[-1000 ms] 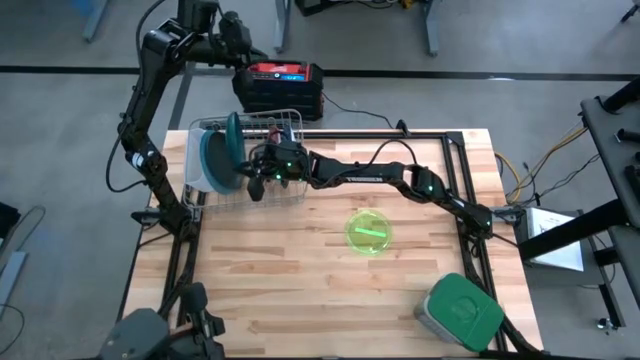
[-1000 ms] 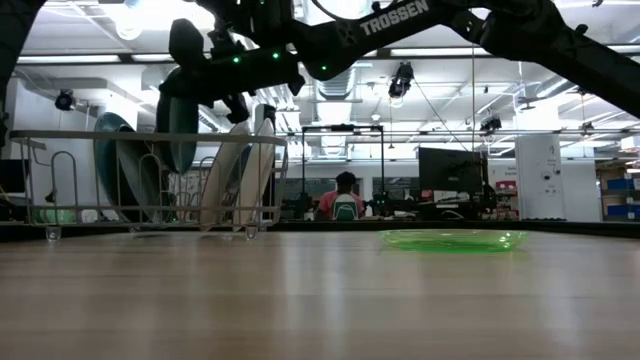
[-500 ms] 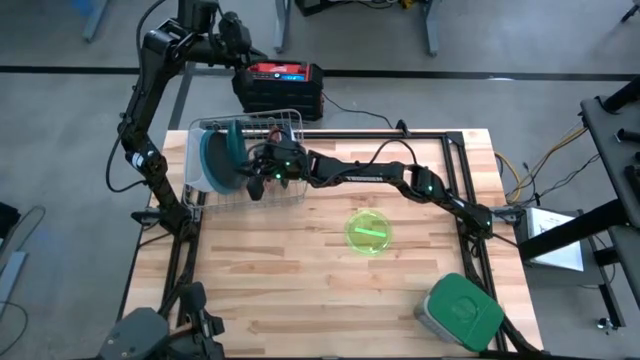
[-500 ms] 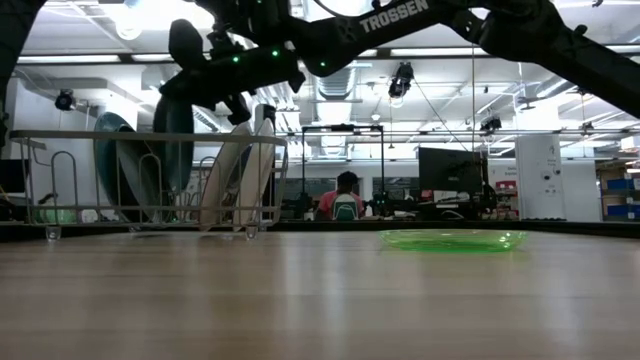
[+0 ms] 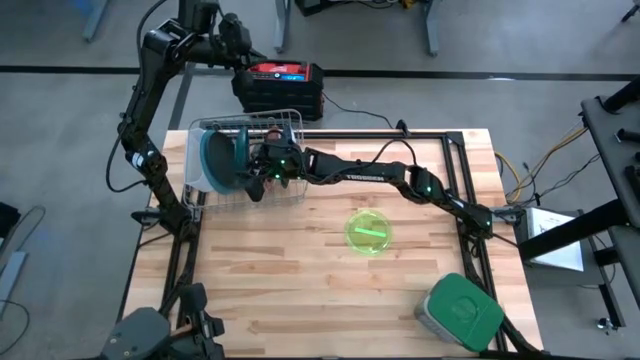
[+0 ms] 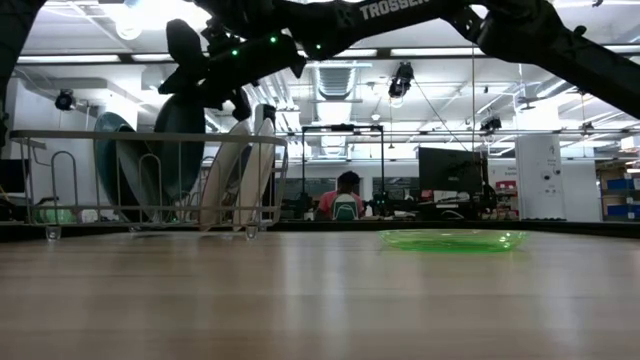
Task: Sort dishes
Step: Put the green plate into the dish rack
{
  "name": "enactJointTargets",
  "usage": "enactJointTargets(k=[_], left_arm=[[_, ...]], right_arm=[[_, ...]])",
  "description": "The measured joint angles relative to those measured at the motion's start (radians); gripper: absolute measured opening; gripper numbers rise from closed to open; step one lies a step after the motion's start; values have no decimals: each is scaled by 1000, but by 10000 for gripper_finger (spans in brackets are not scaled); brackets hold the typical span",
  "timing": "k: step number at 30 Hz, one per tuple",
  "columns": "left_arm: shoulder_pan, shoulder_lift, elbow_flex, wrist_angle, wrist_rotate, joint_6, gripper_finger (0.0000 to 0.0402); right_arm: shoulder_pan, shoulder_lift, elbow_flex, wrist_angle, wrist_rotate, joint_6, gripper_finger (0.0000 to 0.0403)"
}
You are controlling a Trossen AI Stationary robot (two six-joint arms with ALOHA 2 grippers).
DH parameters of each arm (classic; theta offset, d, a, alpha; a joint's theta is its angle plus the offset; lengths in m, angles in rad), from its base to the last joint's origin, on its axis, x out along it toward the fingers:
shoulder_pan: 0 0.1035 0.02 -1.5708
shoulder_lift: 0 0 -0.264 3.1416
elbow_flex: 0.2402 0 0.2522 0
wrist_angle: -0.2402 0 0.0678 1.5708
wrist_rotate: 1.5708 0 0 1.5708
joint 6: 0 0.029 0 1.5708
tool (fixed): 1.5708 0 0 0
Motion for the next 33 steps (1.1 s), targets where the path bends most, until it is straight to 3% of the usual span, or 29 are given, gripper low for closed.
enactJointTargets(k=[9, 20, 33], left_arm=[[0, 0, 0, -19, 0, 0, 0], [0, 0, 0, -40, 0, 0, 0], [0, 5, -14, -61, 0, 0, 0]], right_arm=[[18, -15, 33, -173, 146, -68, 191], [19, -60, 35, -335, 187, -90, 259], [57, -73, 36, -428, 185, -168, 275]])
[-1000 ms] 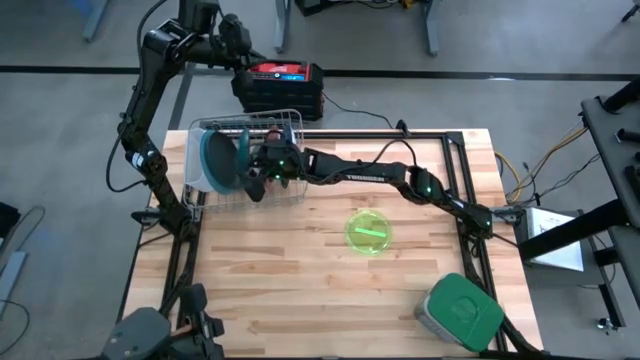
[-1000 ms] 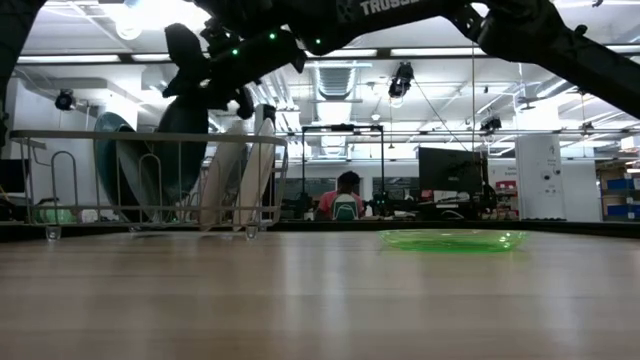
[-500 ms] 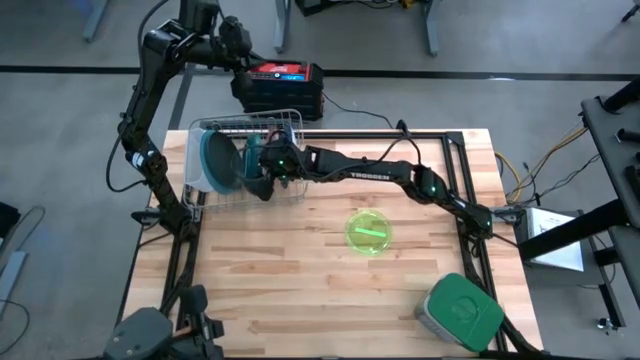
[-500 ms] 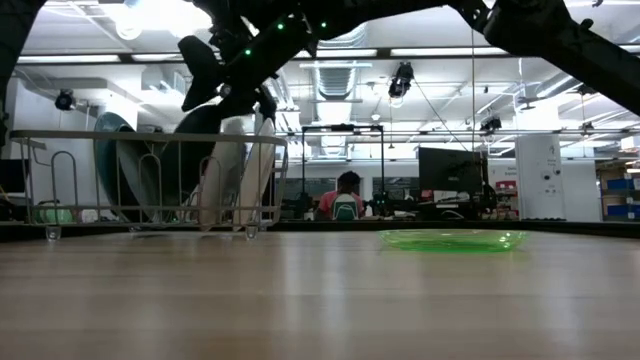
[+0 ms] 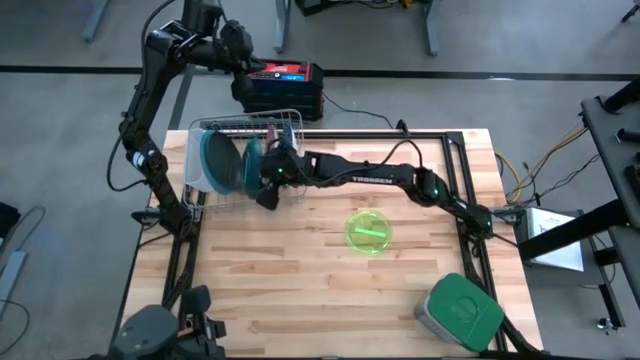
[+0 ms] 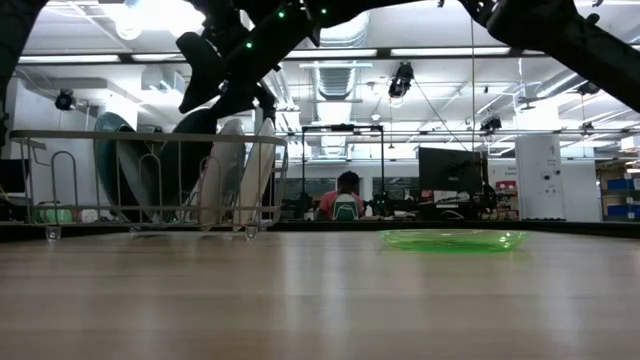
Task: Sort dishes
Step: Put the green plate into the dish rack
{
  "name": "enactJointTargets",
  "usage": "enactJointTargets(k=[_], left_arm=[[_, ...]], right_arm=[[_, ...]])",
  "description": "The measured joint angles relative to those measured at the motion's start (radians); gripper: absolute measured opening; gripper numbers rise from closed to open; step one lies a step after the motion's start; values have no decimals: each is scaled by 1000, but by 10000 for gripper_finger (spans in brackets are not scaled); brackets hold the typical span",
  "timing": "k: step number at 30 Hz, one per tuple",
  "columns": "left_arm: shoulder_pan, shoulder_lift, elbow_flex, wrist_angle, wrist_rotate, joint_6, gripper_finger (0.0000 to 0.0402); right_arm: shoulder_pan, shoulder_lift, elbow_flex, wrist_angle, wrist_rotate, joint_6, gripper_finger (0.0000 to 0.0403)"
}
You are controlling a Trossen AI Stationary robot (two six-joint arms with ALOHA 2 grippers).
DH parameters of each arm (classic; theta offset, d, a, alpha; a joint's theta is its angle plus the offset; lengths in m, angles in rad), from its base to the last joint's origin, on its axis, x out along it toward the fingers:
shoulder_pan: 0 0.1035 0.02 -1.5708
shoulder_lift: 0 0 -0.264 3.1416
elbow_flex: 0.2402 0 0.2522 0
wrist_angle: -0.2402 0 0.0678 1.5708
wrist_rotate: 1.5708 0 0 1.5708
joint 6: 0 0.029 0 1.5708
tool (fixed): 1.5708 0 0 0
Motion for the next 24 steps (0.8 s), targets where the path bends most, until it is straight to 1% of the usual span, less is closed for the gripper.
enactJointTargets(k=[6, 18, 24], left_arm=[[0, 10, 0, -4, 0, 0, 0], [0, 25, -1, -11, 0, -4, 0], [0, 25, -1, -12, 0, -11, 0]], right_arm=[[29, -2, 1, -29, -1, -41, 273], [51, -8, 2, -126, -2, -25, 289], [58, -36, 2, -190, -2, -13, 298]])
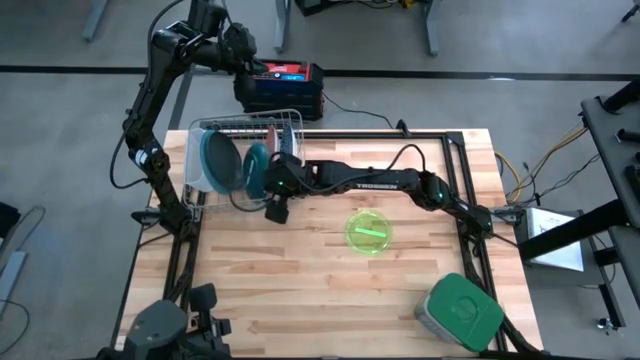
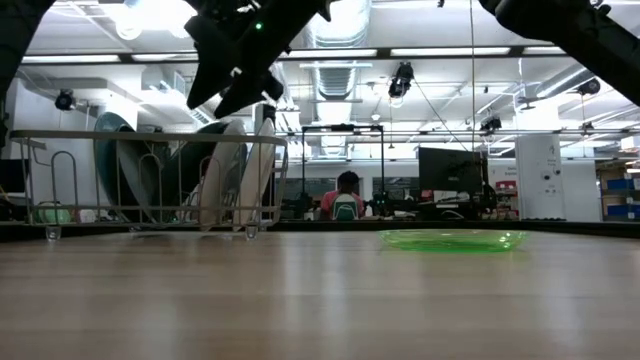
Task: Sort dishes
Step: Put the green plate into the dish rack, then put the light green plate into the dish rack
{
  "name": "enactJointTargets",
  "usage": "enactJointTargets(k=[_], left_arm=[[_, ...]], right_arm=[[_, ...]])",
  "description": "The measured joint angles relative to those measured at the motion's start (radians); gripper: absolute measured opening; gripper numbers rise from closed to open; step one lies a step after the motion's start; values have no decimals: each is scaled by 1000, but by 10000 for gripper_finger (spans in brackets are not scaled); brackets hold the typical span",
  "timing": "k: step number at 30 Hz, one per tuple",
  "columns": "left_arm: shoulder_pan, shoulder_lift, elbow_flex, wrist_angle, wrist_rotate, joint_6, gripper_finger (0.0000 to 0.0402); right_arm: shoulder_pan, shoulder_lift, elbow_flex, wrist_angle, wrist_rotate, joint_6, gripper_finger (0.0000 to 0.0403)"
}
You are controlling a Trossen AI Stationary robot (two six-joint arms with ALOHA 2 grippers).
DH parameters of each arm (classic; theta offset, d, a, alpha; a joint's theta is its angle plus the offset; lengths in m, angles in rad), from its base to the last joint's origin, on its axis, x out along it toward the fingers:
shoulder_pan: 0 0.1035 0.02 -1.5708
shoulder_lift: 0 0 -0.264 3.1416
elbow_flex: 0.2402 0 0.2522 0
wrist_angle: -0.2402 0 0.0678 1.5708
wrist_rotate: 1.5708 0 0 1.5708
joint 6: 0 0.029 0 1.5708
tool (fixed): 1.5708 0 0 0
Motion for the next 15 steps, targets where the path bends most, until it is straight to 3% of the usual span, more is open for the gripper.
enactJointTargets(k=[11, 15], left_arm=[[-1, 0, 0, -18, 5, -15, 0], [-4, -1, 0, -46, 127, -18, 0]], right_arm=[[28, -59, 2, -167, -2, 7, 302], [39, -90, 2, -291, -1, 7, 298]])
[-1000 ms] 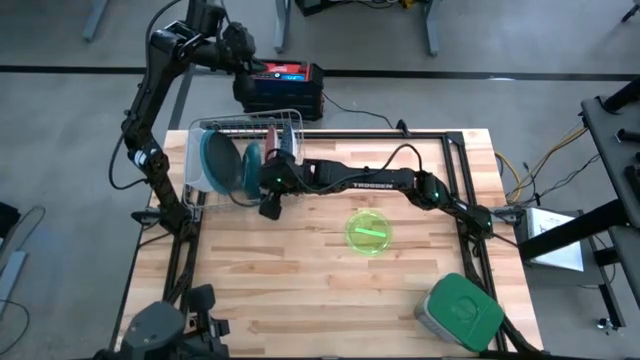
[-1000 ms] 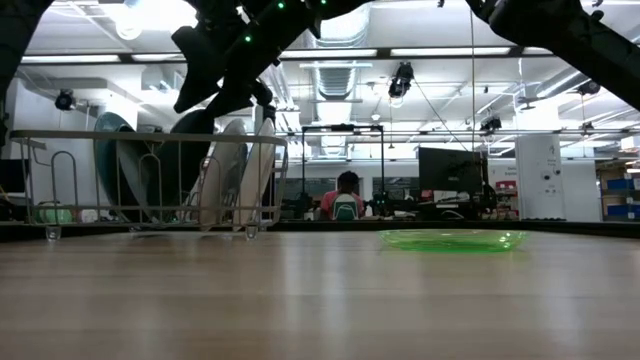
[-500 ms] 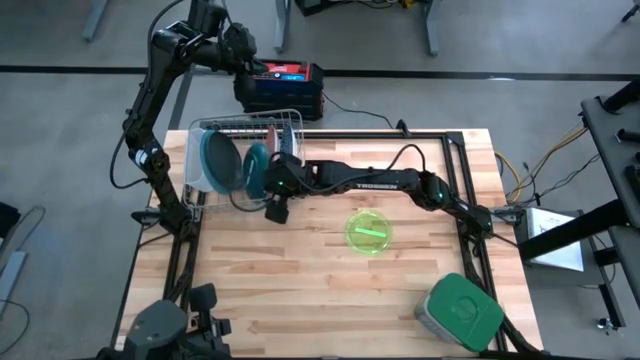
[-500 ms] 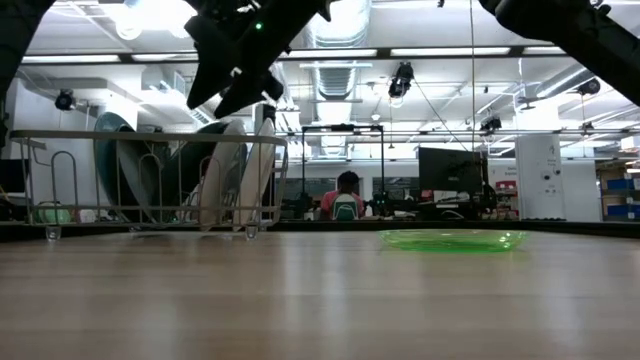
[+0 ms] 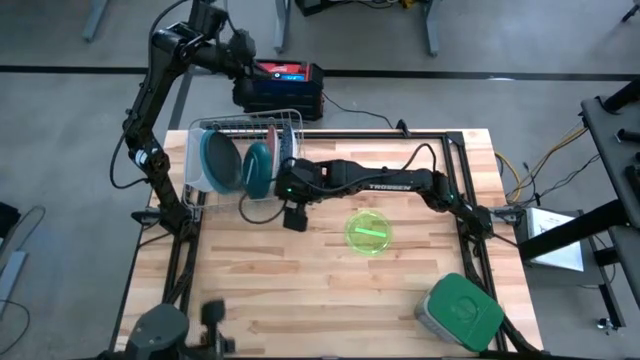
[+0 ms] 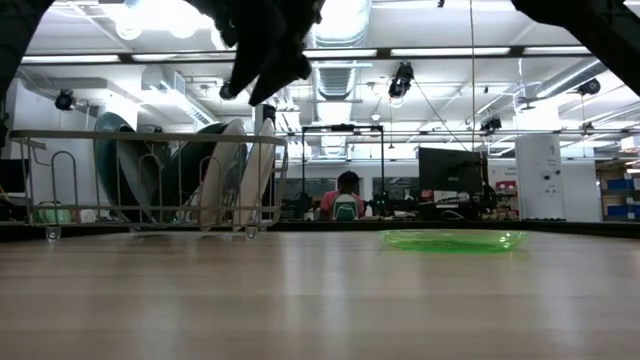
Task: Sort dishes
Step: Put the light green plate into the dish rack
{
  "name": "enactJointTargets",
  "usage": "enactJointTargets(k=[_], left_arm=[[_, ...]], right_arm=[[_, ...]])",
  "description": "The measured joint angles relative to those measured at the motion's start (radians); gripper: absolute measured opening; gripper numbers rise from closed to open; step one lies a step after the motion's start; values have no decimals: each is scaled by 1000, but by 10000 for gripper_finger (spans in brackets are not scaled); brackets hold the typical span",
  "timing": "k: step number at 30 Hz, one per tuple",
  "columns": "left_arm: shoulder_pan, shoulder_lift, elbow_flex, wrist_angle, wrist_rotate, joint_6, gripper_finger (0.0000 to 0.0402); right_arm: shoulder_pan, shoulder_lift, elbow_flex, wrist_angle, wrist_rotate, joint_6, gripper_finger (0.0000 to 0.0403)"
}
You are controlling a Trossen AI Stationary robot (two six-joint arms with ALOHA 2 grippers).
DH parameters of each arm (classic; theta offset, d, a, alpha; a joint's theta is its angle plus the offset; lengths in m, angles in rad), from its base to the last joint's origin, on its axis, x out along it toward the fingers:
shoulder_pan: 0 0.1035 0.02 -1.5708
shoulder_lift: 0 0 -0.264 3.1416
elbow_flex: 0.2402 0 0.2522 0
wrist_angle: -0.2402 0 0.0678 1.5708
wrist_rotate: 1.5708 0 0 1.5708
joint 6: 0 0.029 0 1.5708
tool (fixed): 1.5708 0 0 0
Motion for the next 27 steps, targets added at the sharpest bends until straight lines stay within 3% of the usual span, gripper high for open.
enactJointTargets(k=[3, 5, 7, 9, 13, 16, 23, 27], left_arm=[[-21, -11, 0, -27, 212, 18, 0], [-60, -25, 0, -43, 285, 38, 0], [-122, -40, 0, -39, 250, 37, 0], [-196, -51, 0, -40, 146, 39, 0], [-345, -74, 0, -56, -20, 57, 0], [-413, -95, 0, -99, -73, 76, 0], [-445, -131, 0, -124, -75, 64, 0], [-445, -143, 0, -109, -75, 46, 0]], right_arm=[[2, -18, -2, -80, 1, 3, 293], [2, -29, -4, -140, 34, 21, 290], [5, -50, -5, -212, 117, 39, 286], [8, -80, -5, -282, 194, 57, 282], [25, -155, -16, -429, 254, 133, 275], [66, -233, -76, -489, 327, 198, 270], [171, -532, -420, -399, 417, 369, 268], [170, -713, -664, -285, 419, 451, 263]])
